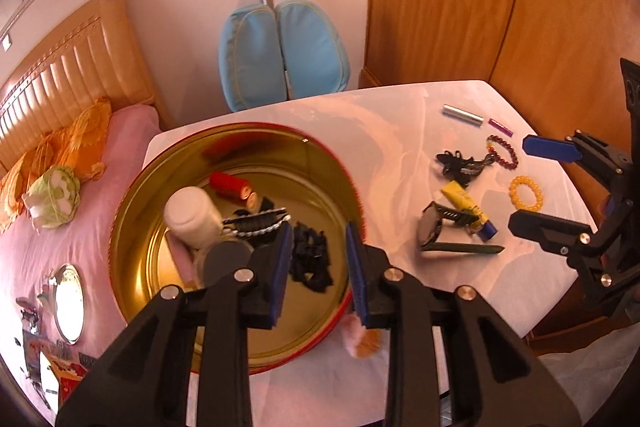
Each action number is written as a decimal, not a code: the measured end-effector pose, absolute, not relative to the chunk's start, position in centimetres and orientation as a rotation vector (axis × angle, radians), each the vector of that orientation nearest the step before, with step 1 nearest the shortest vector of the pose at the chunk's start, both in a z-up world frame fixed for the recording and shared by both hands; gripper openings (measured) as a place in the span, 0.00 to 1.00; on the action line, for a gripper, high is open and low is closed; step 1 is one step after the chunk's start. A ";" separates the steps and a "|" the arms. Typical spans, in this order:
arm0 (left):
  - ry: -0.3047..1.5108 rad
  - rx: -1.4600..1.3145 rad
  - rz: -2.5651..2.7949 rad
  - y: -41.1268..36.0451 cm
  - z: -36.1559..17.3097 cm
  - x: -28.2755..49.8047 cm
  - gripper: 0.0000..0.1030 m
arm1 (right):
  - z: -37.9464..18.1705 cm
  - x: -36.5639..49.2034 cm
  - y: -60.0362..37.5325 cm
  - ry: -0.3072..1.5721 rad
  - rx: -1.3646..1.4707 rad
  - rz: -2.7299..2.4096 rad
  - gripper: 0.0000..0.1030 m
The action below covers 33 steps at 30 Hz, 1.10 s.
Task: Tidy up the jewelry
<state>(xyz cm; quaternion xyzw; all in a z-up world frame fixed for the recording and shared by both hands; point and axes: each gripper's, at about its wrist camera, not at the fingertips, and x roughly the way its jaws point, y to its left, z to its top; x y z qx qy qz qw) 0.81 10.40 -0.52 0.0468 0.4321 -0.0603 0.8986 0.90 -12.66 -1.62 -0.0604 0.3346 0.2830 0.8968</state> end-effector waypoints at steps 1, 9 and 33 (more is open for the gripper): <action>0.887 0.090 -0.127 11.5 -0.5 0.5 0.27 | -1.9 1.2 -11.5 0.701 -0.136 0.584 0.95; 0.899 0.108 -0.244 16.2 -1.3 -0.3 0.51 | -6.3 1.1 -6.2 0.876 -0.184 0.567 0.95; 0.972 0.049 -0.343 19.9 -3.6 0.5 0.76 | -8.0 0.5 -4.4 0.867 -0.220 0.380 0.48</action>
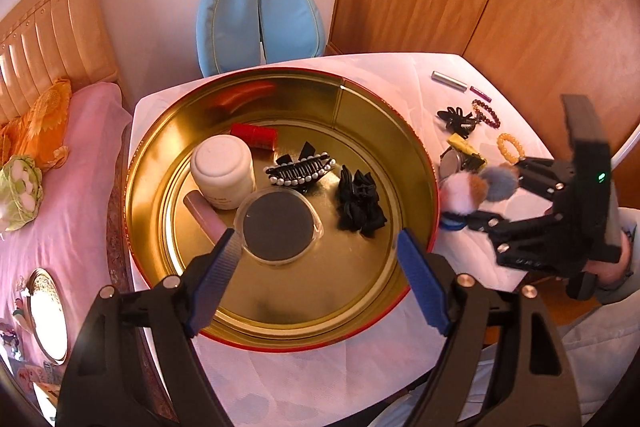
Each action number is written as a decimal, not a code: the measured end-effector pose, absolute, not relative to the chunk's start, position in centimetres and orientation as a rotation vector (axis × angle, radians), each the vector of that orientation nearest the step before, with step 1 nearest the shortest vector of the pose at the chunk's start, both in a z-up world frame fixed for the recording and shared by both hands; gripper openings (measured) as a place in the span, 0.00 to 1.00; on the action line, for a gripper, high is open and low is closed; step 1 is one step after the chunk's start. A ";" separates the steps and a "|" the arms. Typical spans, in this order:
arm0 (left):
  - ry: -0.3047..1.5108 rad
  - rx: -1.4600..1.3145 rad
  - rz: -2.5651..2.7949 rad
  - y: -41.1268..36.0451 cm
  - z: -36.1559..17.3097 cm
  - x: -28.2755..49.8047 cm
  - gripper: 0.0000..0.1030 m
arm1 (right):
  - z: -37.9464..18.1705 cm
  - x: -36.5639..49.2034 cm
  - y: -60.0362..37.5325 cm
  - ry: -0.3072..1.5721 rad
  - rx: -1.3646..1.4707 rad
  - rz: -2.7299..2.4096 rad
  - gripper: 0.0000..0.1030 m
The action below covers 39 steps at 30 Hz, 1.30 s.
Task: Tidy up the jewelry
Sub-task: 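Carry the blue plush into the tin and open the right gripper, then move the right gripper to the silver cylinder and grasp it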
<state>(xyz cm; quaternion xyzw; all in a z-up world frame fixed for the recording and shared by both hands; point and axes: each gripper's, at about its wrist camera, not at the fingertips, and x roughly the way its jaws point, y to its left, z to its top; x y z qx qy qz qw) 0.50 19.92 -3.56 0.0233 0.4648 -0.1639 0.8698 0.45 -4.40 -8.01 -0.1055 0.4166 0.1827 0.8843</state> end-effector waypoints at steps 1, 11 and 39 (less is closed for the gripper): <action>0.968 0.044 -0.335 20.2 -3.5 0.5 0.76 | -6.8 0.3 -4.8 0.834 -0.203 0.379 0.48; 0.936 0.036 -0.275 24.0 -3.4 0.5 0.76 | -3.4 2.1 3.6 0.771 -0.280 0.582 0.48; 0.893 0.096 -0.568 4.0 -1.5 5.8 0.76 | -4.1 -0.4 -18.8 0.780 -0.111 0.218 0.92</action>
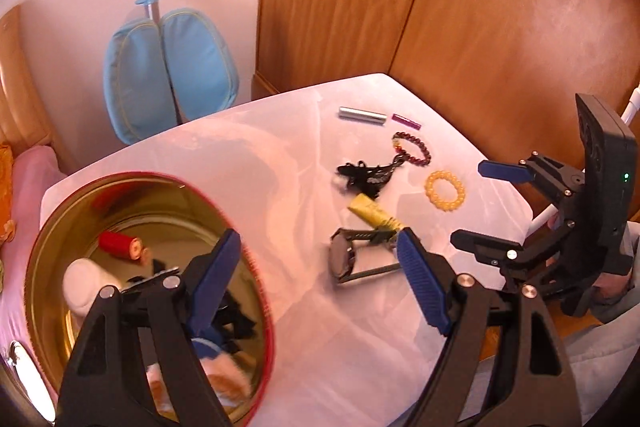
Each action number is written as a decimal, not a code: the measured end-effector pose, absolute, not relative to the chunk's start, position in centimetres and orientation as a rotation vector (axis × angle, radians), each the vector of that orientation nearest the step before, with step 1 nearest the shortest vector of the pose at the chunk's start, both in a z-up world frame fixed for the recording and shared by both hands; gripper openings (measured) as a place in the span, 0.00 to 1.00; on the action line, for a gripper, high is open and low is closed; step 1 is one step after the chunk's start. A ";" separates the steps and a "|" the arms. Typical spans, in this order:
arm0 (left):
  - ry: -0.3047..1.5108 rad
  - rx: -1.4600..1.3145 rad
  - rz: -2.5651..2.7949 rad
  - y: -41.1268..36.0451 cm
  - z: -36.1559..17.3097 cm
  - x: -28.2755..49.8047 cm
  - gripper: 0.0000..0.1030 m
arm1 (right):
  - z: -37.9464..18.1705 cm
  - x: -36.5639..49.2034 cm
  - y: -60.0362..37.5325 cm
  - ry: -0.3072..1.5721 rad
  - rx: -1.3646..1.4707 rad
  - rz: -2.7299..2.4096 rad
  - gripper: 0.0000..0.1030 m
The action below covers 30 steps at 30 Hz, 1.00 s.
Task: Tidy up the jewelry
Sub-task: 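Move the right gripper to the silver cylinder and grasp it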
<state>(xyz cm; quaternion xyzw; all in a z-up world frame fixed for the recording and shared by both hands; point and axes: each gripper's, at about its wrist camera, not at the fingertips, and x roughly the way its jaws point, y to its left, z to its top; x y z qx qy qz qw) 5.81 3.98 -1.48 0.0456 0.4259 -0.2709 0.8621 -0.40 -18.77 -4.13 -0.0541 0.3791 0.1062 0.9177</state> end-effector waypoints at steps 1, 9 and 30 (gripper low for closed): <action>0.894 0.099 -0.571 2.5 -1.6 6.0 0.76 | -4.2 -0.4 -19.9 0.780 -0.107 0.213 0.92; 0.960 0.094 -0.588 -4.6 -2.9 6.5 0.76 | -5.3 0.0 -27.0 0.806 -0.069 0.199 0.92; 1.097 0.196 -0.537 -6.7 -8.1 25.0 0.76 | -10.3 22.6 -27.8 0.905 -0.182 0.189 0.92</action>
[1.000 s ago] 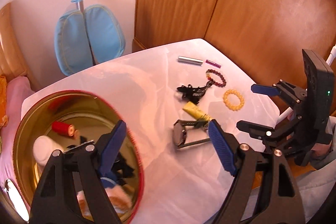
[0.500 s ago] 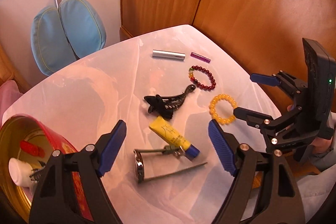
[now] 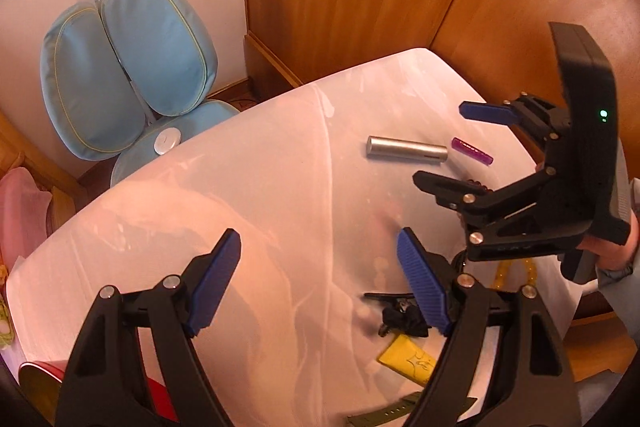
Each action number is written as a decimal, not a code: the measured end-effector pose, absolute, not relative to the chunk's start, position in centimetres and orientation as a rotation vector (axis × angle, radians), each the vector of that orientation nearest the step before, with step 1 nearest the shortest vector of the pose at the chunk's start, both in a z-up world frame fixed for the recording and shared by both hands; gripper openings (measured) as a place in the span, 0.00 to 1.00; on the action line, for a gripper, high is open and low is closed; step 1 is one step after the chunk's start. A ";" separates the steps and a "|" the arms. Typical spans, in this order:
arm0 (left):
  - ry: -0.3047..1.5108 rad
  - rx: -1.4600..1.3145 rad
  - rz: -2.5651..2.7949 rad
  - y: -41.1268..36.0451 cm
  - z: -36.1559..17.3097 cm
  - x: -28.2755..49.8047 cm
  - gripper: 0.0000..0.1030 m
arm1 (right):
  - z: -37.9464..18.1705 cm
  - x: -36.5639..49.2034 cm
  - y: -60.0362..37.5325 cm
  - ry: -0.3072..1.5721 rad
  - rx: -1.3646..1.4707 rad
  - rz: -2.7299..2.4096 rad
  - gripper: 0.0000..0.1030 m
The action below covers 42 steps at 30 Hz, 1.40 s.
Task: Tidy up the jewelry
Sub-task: 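Move the right gripper to the silver cylinder and grasp it, then carry the silver cylinder into the tin and open the right gripper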
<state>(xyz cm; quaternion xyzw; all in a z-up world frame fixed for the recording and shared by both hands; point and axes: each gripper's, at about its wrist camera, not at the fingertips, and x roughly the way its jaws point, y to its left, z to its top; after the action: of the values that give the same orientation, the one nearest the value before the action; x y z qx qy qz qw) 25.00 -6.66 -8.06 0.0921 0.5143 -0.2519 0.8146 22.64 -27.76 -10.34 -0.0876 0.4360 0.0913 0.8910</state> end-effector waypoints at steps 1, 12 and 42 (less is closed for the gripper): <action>1.100 0.199 -0.540 -6.6 -8.2 25.3 0.76 | -10.7 23.1 -27.6 0.912 -0.200 0.193 0.92; 1.111 0.176 -0.531 -6.3 -8.7 25.9 0.76 | -12.7 22.9 -26.9 0.978 -0.228 0.266 0.18; 0.981 0.127 -0.177 11.2 -2.8 8.7 0.76 | -3.4 6.7 -9.8 0.790 -0.199 0.678 0.18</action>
<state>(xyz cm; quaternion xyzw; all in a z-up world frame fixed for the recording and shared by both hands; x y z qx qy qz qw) 8.75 11.19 -2.80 0.0609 0.4701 -0.0848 0.8764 6.74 -9.78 -3.41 -0.0949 0.3770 0.3234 0.8627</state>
